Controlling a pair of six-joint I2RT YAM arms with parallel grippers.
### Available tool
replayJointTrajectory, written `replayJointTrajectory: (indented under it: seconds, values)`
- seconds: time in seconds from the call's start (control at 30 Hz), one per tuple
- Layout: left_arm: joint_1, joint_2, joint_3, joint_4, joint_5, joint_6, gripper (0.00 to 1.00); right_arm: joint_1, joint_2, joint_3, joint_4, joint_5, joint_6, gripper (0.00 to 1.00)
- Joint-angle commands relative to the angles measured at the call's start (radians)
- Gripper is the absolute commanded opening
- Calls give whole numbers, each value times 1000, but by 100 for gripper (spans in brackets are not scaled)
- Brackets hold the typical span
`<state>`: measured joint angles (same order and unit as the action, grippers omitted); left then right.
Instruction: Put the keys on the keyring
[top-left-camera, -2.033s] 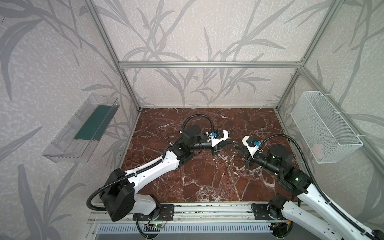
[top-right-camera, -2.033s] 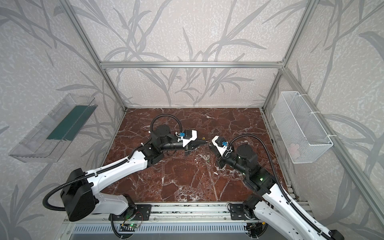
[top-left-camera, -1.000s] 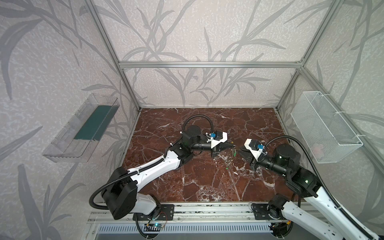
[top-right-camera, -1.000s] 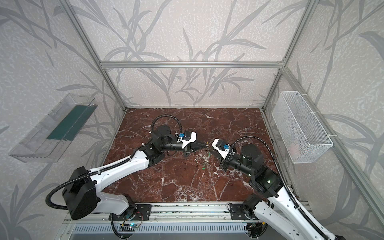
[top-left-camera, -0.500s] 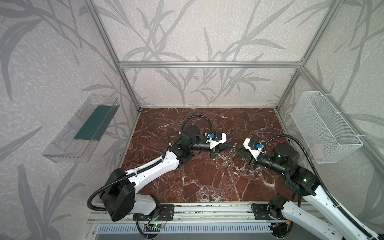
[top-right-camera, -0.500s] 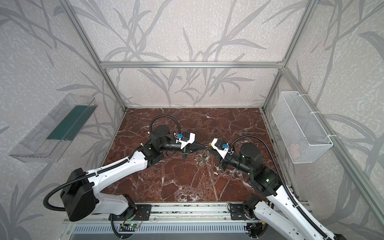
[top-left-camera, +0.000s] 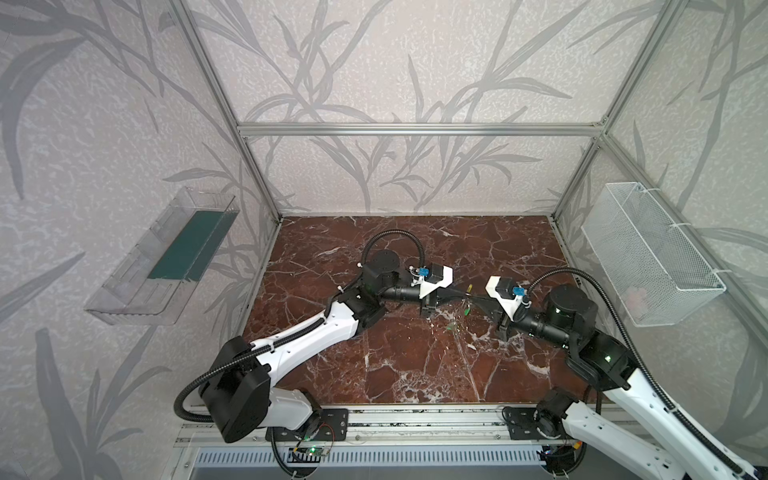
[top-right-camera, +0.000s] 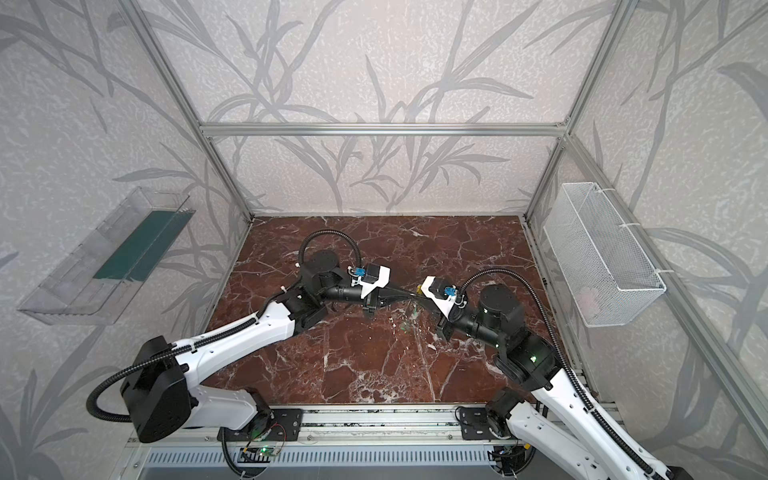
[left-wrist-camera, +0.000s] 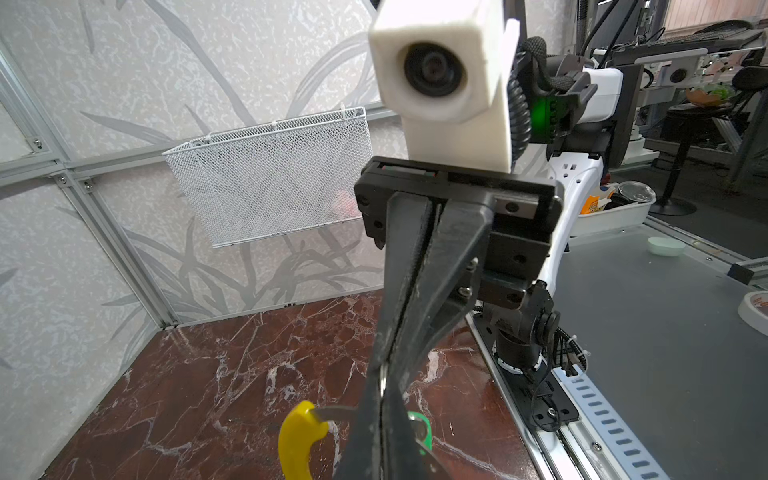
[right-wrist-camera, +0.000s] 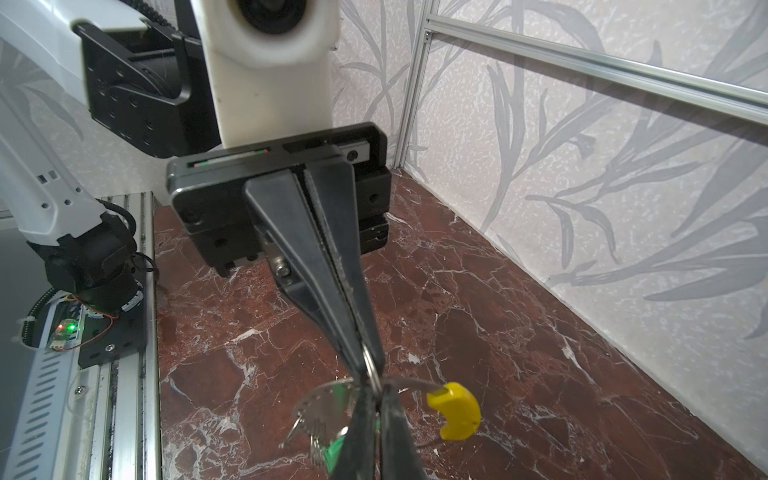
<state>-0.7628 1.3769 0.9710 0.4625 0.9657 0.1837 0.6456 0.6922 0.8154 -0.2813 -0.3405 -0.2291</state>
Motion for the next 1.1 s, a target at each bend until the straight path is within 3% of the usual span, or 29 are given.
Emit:
replayJointTrajectory:
  seconds: [0.0, 0.13, 0.3, 0.53, 1.07]
  values:
    - [-3, -29, 10, 18, 28, -4, 0, -2, 3, 2, 17, -32, -9, 2]
    - [-2, -38, 20, -58, -7, 60, 0, -2, -3, 22, -25, -20, -29, 0]
    - [-5, -79, 112, -415, -144, 340, 21, -2, 22, 93, -184, 21, -54, 0]
    - [-53, -75, 227, -673, -276, 553, 23, -2, 74, 159, -292, 29, -54, 0]
    - [-136, -12, 299, -744, -417, 608, 23, -1, 114, 193, -315, 16, -44, 0]
